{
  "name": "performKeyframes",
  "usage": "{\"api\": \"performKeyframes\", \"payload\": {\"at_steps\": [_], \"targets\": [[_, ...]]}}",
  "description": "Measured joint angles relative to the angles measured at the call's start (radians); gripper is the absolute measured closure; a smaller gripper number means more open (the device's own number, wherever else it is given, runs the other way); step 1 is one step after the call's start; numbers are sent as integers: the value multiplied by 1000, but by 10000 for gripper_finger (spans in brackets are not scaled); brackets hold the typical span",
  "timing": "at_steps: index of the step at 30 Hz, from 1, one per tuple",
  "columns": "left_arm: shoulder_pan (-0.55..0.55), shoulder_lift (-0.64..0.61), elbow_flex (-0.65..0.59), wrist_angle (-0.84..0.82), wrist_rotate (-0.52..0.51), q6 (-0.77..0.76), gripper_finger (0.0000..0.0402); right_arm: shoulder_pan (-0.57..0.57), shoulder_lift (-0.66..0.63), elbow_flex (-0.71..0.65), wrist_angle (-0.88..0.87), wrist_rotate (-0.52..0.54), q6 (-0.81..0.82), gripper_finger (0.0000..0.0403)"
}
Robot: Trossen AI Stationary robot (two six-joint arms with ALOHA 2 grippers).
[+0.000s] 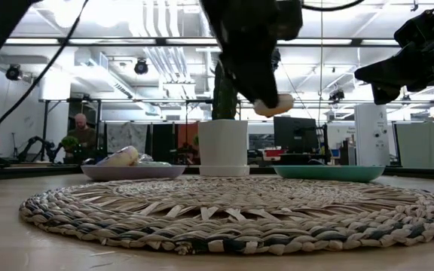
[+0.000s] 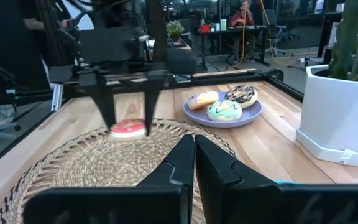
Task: Pick & Place donuts
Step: Put the small pink donut on the blue plate
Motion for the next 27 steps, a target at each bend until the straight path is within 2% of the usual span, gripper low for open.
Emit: {"api": "performKeyframes", "payload": {"at_steps": [13,27], "targets": [[182,17,40,3,0,80,211,0,0,0,0,0,0,394],[302,18,120,-12,18,150,211,0,0,0,0,0,0,394]]}}
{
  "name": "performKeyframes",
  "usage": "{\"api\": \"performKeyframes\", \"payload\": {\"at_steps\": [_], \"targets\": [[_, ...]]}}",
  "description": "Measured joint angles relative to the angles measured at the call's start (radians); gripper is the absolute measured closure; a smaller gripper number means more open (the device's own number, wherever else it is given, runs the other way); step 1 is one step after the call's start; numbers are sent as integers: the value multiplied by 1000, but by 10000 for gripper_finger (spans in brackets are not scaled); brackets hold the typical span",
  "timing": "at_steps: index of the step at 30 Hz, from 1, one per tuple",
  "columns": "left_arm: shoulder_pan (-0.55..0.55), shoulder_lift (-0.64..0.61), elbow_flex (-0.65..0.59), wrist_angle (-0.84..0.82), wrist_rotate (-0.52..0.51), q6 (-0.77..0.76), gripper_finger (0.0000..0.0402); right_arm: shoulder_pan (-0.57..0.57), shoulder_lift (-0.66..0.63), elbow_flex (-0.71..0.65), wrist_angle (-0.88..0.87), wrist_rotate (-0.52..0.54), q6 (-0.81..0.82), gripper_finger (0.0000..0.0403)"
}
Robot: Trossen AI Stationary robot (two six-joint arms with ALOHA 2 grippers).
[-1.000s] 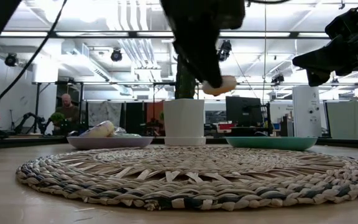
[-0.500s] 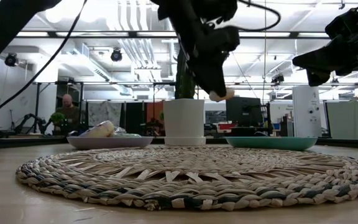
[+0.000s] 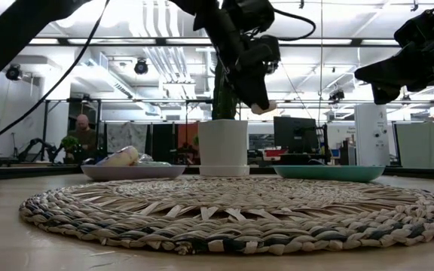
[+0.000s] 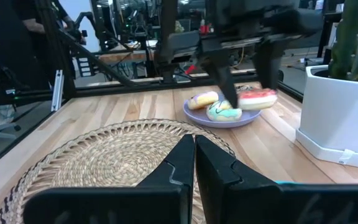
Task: Pick & Place donuts
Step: Put the small pink donut on the blue plate
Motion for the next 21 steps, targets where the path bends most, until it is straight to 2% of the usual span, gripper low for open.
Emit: {"api": "performKeyframes", "payload": {"at_steps": [13,21], "targets": [[41,3,39,19,-1,22,211,0,0,0,0,0,0,394],[43,74,170,-12,-1,-7,211,0,0,0,0,0,0,394]]}}
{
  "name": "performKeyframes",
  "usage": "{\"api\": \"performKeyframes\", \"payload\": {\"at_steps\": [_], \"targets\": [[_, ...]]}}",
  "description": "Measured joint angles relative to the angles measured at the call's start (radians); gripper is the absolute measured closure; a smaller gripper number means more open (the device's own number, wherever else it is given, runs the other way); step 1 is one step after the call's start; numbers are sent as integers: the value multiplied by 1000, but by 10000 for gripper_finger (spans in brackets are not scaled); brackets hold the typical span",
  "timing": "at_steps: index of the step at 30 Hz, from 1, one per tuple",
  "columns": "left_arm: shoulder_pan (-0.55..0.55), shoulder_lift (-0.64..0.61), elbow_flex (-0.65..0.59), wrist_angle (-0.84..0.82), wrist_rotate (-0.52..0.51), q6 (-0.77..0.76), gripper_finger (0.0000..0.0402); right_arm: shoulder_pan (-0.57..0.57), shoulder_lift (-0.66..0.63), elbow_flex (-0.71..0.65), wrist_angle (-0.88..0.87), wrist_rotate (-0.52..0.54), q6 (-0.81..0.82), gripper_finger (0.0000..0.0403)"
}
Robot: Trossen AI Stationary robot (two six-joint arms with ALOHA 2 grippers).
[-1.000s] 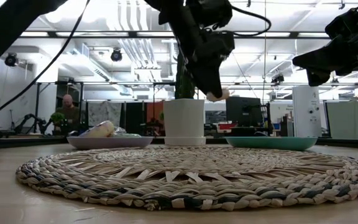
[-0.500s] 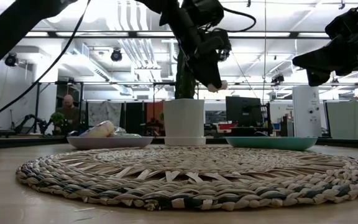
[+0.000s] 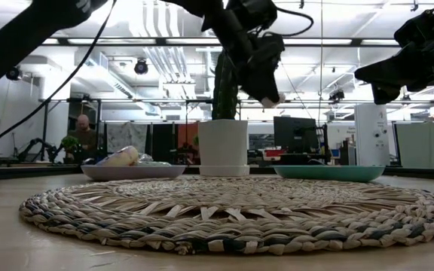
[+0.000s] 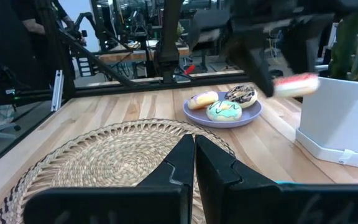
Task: Pick & Place donuts
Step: Put the small pink donut on the blue plate
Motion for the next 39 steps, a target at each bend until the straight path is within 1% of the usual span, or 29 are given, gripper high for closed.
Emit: {"api": "performKeyframes", "payload": {"at_steps": [10,23,31,39], "targets": [[1,85,179,-8,-1,-8,211,0,0,0,0,0,0,394],[-21,154,172,14,6,-22,211,0,0,0,0,0,0,394],[-53,221,172,59,90,-46,211,0,0,0,0,0,0,394],[-72,269,172,67,124,-70,211,0,0,0,0,0,0,394]]}}
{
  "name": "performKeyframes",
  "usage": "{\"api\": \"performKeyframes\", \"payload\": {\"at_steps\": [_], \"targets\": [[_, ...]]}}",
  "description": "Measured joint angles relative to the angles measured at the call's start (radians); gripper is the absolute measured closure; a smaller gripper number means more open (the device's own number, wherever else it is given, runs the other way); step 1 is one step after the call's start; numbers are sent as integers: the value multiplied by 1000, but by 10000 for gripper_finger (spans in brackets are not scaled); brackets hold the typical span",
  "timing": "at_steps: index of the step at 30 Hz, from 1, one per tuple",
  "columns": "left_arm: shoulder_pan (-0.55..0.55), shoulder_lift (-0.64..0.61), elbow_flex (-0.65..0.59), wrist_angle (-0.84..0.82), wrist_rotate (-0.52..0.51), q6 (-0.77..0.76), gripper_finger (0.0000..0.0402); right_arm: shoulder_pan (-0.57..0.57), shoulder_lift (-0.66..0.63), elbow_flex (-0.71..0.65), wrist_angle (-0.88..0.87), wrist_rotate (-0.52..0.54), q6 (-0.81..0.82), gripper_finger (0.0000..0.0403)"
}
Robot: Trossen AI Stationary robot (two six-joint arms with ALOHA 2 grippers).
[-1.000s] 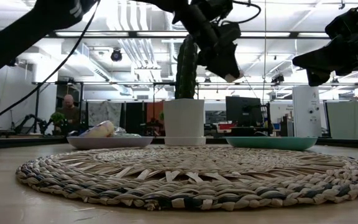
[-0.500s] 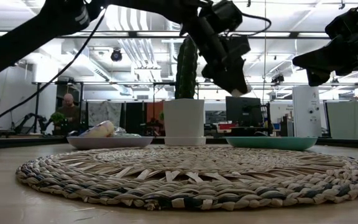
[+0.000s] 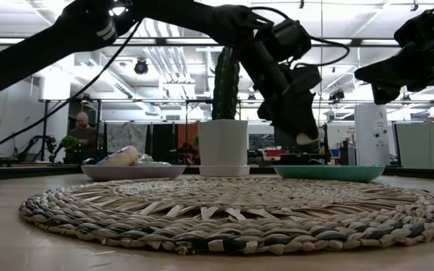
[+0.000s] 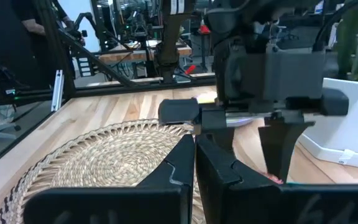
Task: Pick & Place donuts
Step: Put the small pink donut on the blue plate
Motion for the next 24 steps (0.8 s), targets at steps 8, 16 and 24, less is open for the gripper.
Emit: {"api": "performKeyframes", "payload": {"at_steps": [8,16,24], "targets": [[-9,24,0,24,10,-8,211,0,0,0,0,0,0,394],[-9,42,-1,49,11,-24,211,0,0,0,0,0,0,394],[-13,44,-49,75,11,-32,211,0,0,0,0,0,0,394]]}}
